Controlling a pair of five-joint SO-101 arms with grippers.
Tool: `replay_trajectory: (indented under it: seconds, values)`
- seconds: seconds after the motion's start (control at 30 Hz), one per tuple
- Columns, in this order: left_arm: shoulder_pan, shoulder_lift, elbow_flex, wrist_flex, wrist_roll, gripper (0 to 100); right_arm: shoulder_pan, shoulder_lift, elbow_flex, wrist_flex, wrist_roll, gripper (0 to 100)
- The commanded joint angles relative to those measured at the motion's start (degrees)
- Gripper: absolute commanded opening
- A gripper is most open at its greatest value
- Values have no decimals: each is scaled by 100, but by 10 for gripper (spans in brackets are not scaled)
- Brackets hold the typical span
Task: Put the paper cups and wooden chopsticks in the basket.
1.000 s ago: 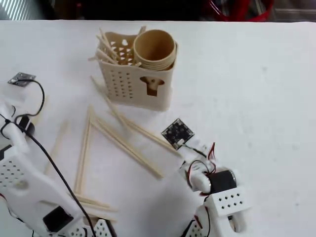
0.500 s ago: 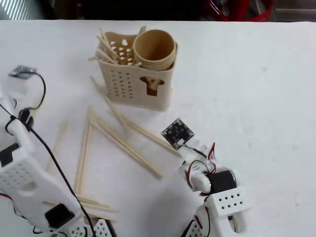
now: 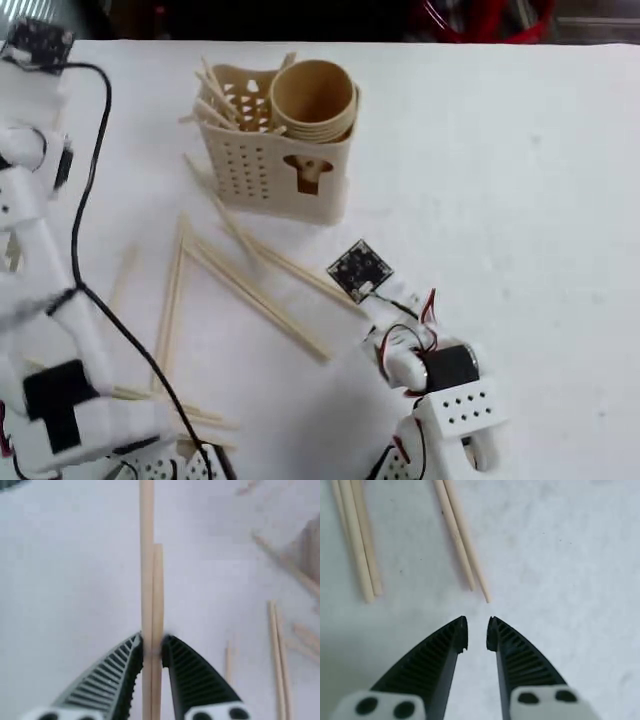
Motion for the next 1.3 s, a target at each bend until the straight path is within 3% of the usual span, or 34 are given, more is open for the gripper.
replay_trajectory:
  seconds: [0.0, 0.2, 0.47, 0.63, 0.93, 1.27]
  values:
    - [734, -769, -809, -255, 677, 21, 22, -66, -26, -110, -9, 77]
    - [2105, -831, -1925, -510, 1336, 21, 22, -66, -26, -110, -9, 77]
    - [3398, -796, -1899, -1820, 2013, 21, 22, -66, -26, -101, -9, 77]
    - [3477, -418, -1363, -3130, 2356, 21, 22, -66, -26, -101, -9, 77]
    - [3459, 567, -1222, -4158, 2866, 21, 22, -66, -26, -110, -9, 77]
    - [3363, 1235, -1204, -4185, 2875, 21, 22, -66, -26, -110, -9, 77]
